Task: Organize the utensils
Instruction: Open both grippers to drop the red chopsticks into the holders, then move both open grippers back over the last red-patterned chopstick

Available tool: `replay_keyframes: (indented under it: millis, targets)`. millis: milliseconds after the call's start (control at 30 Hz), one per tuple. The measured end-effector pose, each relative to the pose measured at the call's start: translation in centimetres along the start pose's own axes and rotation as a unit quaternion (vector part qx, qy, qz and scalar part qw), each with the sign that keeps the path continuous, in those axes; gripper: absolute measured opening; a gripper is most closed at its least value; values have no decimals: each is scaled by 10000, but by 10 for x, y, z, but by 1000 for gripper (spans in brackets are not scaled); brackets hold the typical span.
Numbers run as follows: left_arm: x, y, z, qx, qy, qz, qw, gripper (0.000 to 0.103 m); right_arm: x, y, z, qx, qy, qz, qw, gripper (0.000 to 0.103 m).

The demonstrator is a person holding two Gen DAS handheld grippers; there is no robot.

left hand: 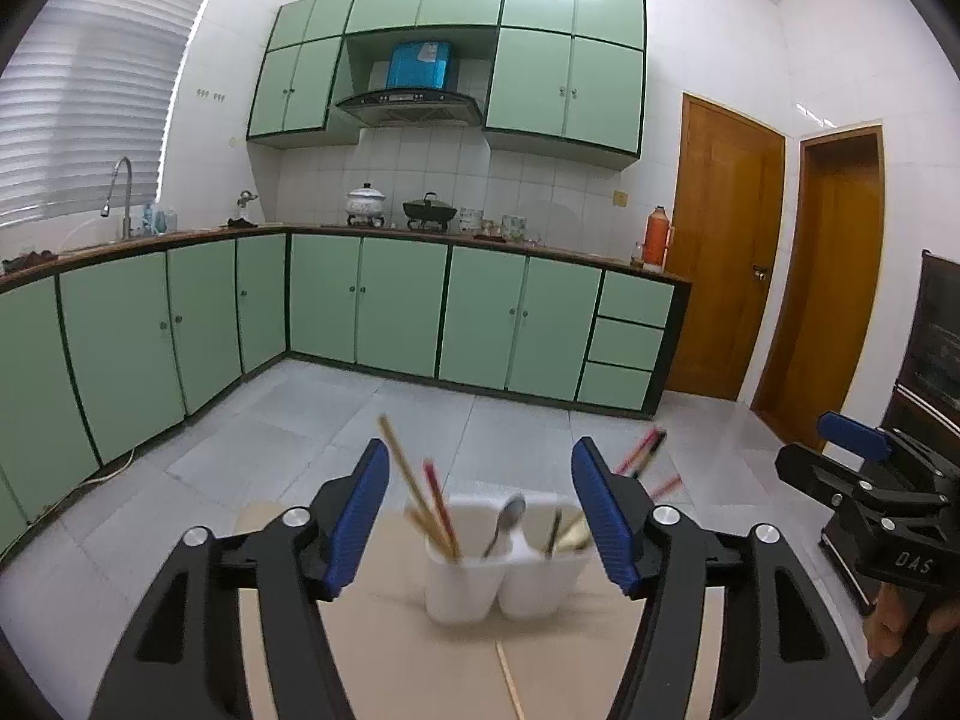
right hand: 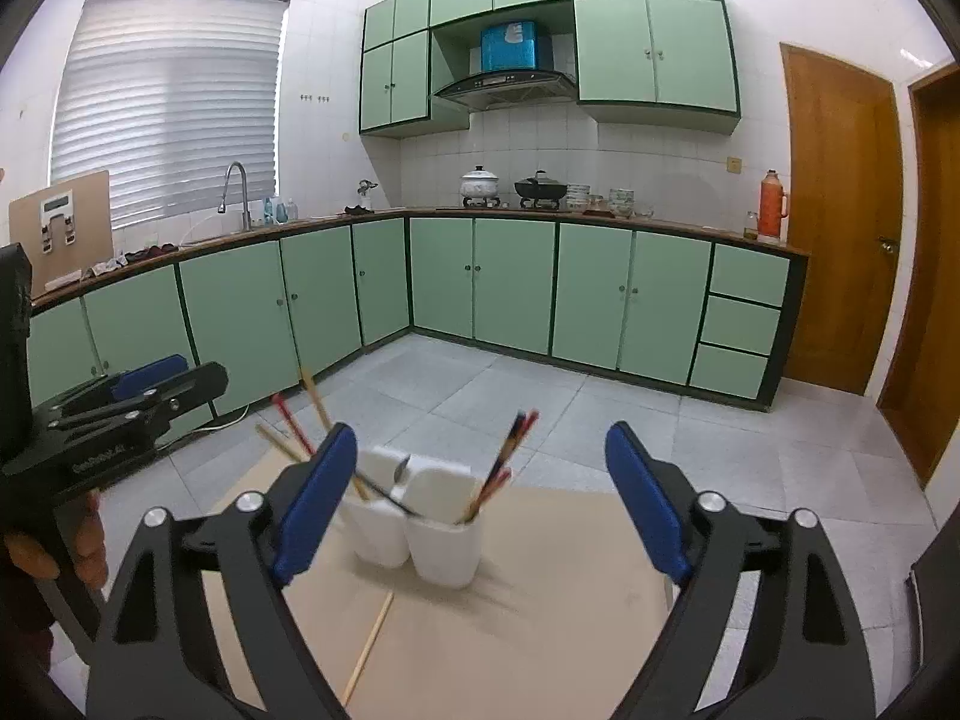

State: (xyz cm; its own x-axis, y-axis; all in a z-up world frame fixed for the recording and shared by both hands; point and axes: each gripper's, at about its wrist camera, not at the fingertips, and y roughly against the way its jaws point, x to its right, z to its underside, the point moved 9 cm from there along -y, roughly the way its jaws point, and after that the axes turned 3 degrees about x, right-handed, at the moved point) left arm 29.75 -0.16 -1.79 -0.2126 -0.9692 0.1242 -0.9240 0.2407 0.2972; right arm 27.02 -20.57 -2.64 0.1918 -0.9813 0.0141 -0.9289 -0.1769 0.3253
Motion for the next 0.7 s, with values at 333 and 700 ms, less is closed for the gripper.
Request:
replay_keyframes:
  millis: [333,700]
  targets:
    - [-5,29,85,-560,-86,-162,9983,71,-13,23,78,-330,-211,14,9992,90]
    - [-14,38,195,-1322,-360,-364,9899,71,-35,18,169,-886,-413,116,9951,90]
